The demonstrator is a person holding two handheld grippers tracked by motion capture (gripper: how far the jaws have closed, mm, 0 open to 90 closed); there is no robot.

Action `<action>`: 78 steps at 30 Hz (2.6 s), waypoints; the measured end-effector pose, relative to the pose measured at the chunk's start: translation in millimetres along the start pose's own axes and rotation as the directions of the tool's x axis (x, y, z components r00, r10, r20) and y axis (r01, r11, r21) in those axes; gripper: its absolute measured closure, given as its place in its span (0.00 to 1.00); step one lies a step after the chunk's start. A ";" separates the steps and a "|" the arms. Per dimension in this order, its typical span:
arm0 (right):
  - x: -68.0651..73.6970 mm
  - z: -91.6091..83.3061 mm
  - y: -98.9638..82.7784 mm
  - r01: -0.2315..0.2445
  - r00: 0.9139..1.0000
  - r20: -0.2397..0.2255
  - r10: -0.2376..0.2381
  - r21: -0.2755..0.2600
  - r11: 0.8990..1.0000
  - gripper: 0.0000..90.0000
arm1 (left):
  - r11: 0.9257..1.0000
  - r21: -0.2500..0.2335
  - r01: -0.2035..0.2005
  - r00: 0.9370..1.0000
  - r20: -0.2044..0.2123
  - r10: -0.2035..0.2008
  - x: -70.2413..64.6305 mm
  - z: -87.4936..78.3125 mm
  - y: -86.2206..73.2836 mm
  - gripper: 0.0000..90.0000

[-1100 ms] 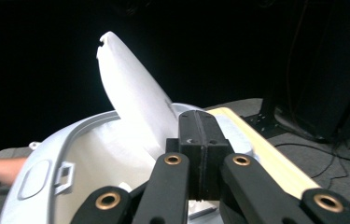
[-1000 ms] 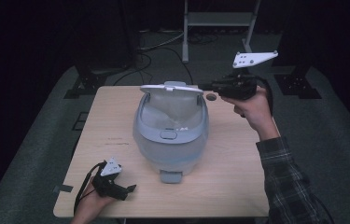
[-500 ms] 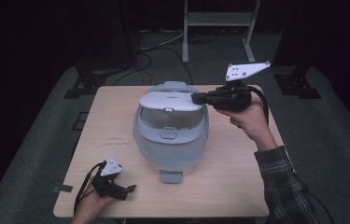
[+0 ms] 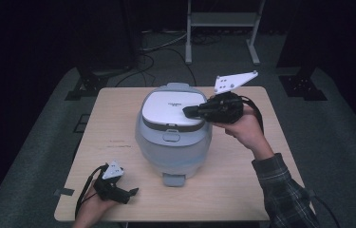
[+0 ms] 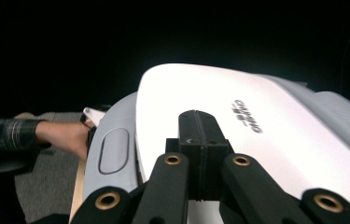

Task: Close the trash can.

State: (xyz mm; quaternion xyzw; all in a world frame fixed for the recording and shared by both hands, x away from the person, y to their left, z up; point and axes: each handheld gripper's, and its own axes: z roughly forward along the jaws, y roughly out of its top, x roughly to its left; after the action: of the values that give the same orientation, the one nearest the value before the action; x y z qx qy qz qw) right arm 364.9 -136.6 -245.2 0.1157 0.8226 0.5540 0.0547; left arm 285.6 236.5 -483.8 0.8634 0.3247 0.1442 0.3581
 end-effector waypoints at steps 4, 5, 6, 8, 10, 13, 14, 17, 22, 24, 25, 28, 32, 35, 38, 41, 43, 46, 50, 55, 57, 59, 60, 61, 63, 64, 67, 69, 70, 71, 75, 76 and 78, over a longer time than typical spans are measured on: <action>7.8 12.8 0.6 0.028 1.000 -0.009 -0.028 0.050 0.998 1.00 | 1.000 0.000 0.000 1.000 0.000 0.000 0.0 0.0 0.0 0.00; 9.8 15.4 0.7 0.035 0.999 -0.006 -0.035 0.061 0.998 1.00 | 1.000 0.000 0.000 1.000 0.000 0.000 0.0 0.0 0.0 0.00; 11.3 17.4 0.8 0.039 0.999 -0.006 -0.039 0.069 0.997 1.00 | 1.000 0.000 0.000 1.000 0.000 0.000 0.0 0.0 0.0 0.00; 13.5 20.1 0.8 0.042 0.999 -0.010 -0.041 0.079 0.996 1.00 | 1.000 0.000 0.000 1.000 0.000 0.000 0.0 0.0 0.0 0.00; 15.3 21.3 1.5 0.043 0.999 -0.012 -0.042 0.084 0.996 1.00 | 1.000 0.000 0.000 1.000 0.000 0.000 0.0 0.0 0.0 0.00; 16.2 21.4 1.4 0.031 1.000 -0.005 -0.030 0.090 0.995 1.00 | 1.000 0.000 0.000 1.000 -0.001 0.000 -0.1 0.1 -0.1 0.00; 15.4 21.2 0.8 0.025 1.000 -0.013 -0.024 0.089 0.996 1.00 | 1.000 0.000 0.000 1.000 -0.001 0.000 -0.1 0.0 -0.1 0.00; 17.6 21.2 -0.3 0.033 0.999 -0.015 -0.032 0.113 0.993 1.00 | 1.000 0.000 0.000 1.000 0.000 0.000 -0.1 0.0 0.0 0.00; 20.1 20.3 -0.8 0.032 0.999 0.002 -0.032 0.108 0.994 1.00 | 1.000 0.000 0.000 1.000 0.000 0.000 0.1 0.1 0.0 0.00; 18.5 18.0 -1.7 0.030 0.999 0.017 -0.032 0.094 0.995 1.00 | 1.000 0.000 0.000 1.000 0.000 0.000 0.1 0.1 0.0 0.00; 17.8 16.1 -2.3 0.023 0.999 0.023 -0.025 0.082 0.996 0.97 | 1.000 0.000 0.000 1.000 0.000 0.000 0.1 0.0 0.0 0.00; 16.0 5.4 -2.8 0.004 0.999 0.045 -0.006 0.054 0.999 0.84 | 1.000 0.000 0.000 1.000 0.000 0.000 0.0 0.0 0.0 0.00; 14.4 -16.0 -6.3 -0.009 0.995 0.096 0.009 0.006 1.000 0.71 | 1.000 0.000 0.000 1.000 0.000 0.000 0.0 0.0 0.0 0.00; 12.7 -28.0 -11.4 -0.022 0.992 0.122 0.023 -0.005 1.000 0.65 | 1.000 0.000 0.000 1.000 0.000 0.000 0.0 0.0 0.0 0.00; 10.1 -40.2 -17.9 -0.033 0.988 0.151 0.034 -0.010 0.999 0.60 | 1.000 0.000 0.000 1.000 0.000 0.000 0.0 0.0 0.0 0.00; 9.8 -52.3 -25.5 -0.042 0.982 0.181 0.045 -0.017 0.999 0.53 | 1.000 0.000 0.000 1.000 0.000 0.000 0.0 0.0 0.0 0.00; 10.3 -58.0 -30.1 -0.047 0.979 0.198 0.051 -0.024 0.999 0.50 | 1.000 0.000 0.000 1.000 0.000 0.000 0.0 0.0 0.0 0.00; 11.2 -65.7 -39.3 -0.055 0.971 0.230 0.060 -0.028 0.998 0.41 | 1.000 0.000 0.000 1.000 0.000 0.000 0.0 0.0 0.0 0.00; 12.6 -75.6 -56.7 -0.071 0.962 0.261 0.079 -0.038 0.997 0.35 | 1.000 0.000 0.000 1.000 0.000 0.000 0.0 0.0 0.0 0.00; 13.3 -81.7 -78.1 -0.090 0.951 0.294 0.097 -0.036 0.995 0.25 | 1.000 0.000 0.000 1.000 0.000 0.000 0.0 0.0 0.0 0.00; 13.4 -81.7 -88.7 -0.106 0.946 0.307 0.106 -0.018 0.994 0.19 | 1.000 -0.002 0.000 1.000 -0.001 0.000 0.0 0.2 -0.1 0.00; 14.3 -81.0 -101.5 -0.121 0.939 0.323 0.115 -0.001 0.993 0.15 | 1.000 -0.002 0.000 1.000 -0.001 0.000 0.0 0.2 -0.1 0.00; 14.9 -80.4 -107.3 -0.133 0.935 0.334 0.123 0.005 0.991 0.15 | 1.000 0.001 0.000 1.000 0.000 0.000 0.0 0.0 0.0 0.00; 15.2 -80.1 -113.1 -0.141 0.931 0.343 0.128 0.012 0.990 0.15 | 1.000 0.002 0.000 1.000 0.000 0.000 0.1 -0.1 0.1 0.00; 15.7 -79.8 -124.9 -0.154 0.922 0.362 0.138 0.017 0.988 0.15 | 1.000 0.001 0.000 1.000 0.000 0.000 0.0 0.0 0.0 0.00; 15.8 -79.7 -130.9 -0.168 0.918 0.367 0.151 0.016 0.986 0.13 | 1.000 0.002 0.000 1.000 0.000 0.000 0.0 -0.1 0.1 0.00; 15.6 -79.7 -149.3 -0.190 0.905 0.388 0.172 0.009 0.982 0.10 | 1.000 0.000 0.000 1.000 -0.001 0.000 0.0 0.0 0.0 0.00; 15.5 -79.2 -161.2 -0.197 0.897 0.406 0.175 0.012 0.980 0.10 | 1.000 0.001 0.000 1.000 0.000 0.000 0.0 0.0 0.0 0.00; 15.7 -78.9 -167.0 -0.207 0.896 0.404 0.181 0.021 0.978 0.10 | 1.000 0.001 0.000 1.000 -0.001 0.000 0.0 0.0 0.0 0.00; 16.2 -78.4 -174.5 -0.212 0.892 0.414 0.183 0.025 0.977 0.10 | 1.000 0.001 0.000 1.000 -0.001 0.000 0.0 0.0 0.1 0.00; 17.6 -77.1 -197.0 -0.241 0.875 0.440 0.200 0.039 0.970 0.06 | 1.000 0.001 0.000 1.000 0.000 0.000 0.0 0.0 0.1 0.00; 17.8 -76.8 -202.6 -0.249 0.872 0.446 0.204 0.043 0.968 0.05 | 1.000 0.001 0.000 1.000 0.000 0.000 0.1 0.0 0.1 0.00; 18.7 -75.8 -212.8 -0.262 0.863 0.461 0.208 0.057 0.963 0.02 | 1.000 0.001 -0.003 1.000 -0.001 0.003 0.2 0.0 0.1 0.00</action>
State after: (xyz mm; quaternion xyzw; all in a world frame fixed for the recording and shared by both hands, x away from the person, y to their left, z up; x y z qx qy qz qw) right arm 302.6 -276.5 -412.3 0.3435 0.7983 0.4649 0.1692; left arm 285.8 236.6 -483.7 0.8640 0.3238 0.1451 0.3572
